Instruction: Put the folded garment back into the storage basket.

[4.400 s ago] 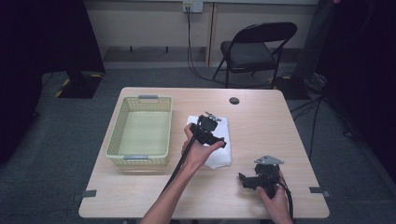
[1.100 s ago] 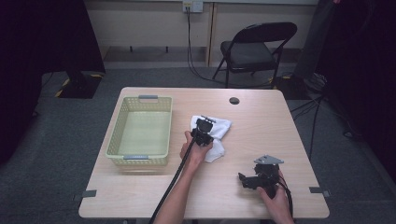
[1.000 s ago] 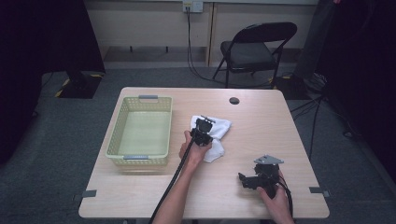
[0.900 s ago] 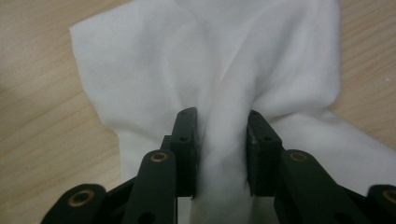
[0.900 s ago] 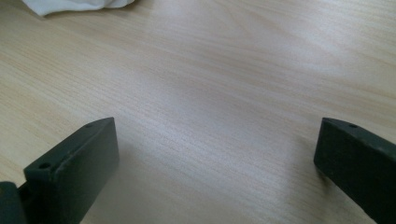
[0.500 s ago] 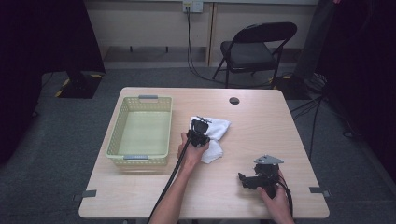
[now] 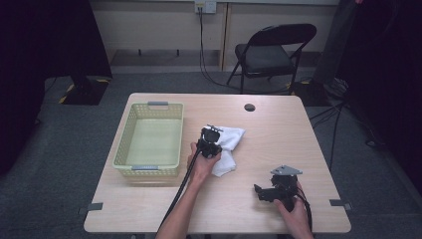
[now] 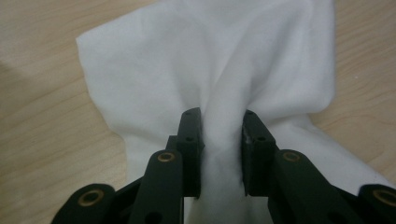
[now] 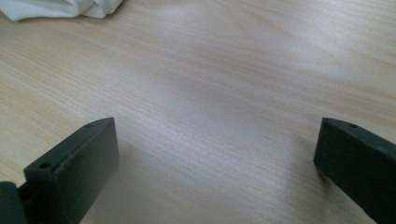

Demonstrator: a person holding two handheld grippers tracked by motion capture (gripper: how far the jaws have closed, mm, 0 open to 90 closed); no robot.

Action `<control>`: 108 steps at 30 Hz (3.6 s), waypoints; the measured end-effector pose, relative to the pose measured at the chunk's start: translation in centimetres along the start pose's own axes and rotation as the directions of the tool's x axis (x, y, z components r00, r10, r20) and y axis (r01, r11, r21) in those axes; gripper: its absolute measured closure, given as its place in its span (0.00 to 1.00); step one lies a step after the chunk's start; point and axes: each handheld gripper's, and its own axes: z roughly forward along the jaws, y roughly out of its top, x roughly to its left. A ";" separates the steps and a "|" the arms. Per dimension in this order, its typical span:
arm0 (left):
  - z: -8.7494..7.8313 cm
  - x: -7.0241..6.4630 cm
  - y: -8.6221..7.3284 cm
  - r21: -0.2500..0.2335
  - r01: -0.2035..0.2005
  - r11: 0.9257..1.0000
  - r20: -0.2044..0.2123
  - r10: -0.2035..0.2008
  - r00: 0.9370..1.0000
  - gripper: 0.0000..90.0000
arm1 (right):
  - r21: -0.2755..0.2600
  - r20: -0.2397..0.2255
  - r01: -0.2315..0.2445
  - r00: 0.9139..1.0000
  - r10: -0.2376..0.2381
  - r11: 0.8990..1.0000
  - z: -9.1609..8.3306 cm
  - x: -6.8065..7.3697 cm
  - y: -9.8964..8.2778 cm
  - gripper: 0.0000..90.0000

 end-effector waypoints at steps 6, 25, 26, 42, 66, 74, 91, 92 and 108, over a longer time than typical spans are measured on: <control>-0.7 0.1 0.0 -0.011 0.000 1.000 0.009 0.001 1.000 0.85 | 0.000 0.000 -0.001 1.000 0.001 1.000 0.0 0.0 0.0 0.00; -2.6 0.2 0.3 -0.054 -0.024 0.998 0.007 0.025 1.000 0.85 | 0.000 0.000 0.000 1.000 0.000 1.000 0.0 0.0 0.0 0.00; -2.7 0.3 0.3 -0.057 -0.023 0.998 0.008 0.024 1.000 0.85 | 0.000 0.000 0.000 1.000 0.000 1.000 0.0 0.0 0.0 0.00; -4.8 0.2 0.7 -0.092 -0.050 0.995 0.045 0.054 0.998 0.85 | 0.000 0.000 0.000 1.000 0.000 1.000 0.0 0.0 0.0 0.00; -7.6 0.6 1.5 -0.139 -0.090 0.986 0.056 0.099 0.994 0.85 | 0.001 -0.001 -0.001 1.000 0.001 1.000 0.0 0.0 0.1 0.00; -9.2 0.7 2.3 -0.160 -0.107 0.981 0.053 0.117 0.992 0.85 | 0.001 -0.001 -0.001 1.000 0.001 1.000 0.0 0.0 0.1 0.00; -12.0 3.4 2.1 -0.193 -0.068 0.979 0.022 0.074 0.997 0.85 | 0.001 0.000 -0.002 1.000 0.002 1.000 0.1 0.0 0.1 0.00; -12.1 3.4 2.1 -0.198 -0.069 0.978 0.003 0.071 0.997 0.85 | 0.001 0.000 -0.002 1.000 0.002 1.000 0.1 0.0 0.1 0.00; -13.6 5.3 2.1 -0.218 -0.044 0.975 -0.031 0.038 0.999 0.85 | 0.001 0.001 -0.003 1.000 0.003 1.000 0.1 0.0 0.1 0.00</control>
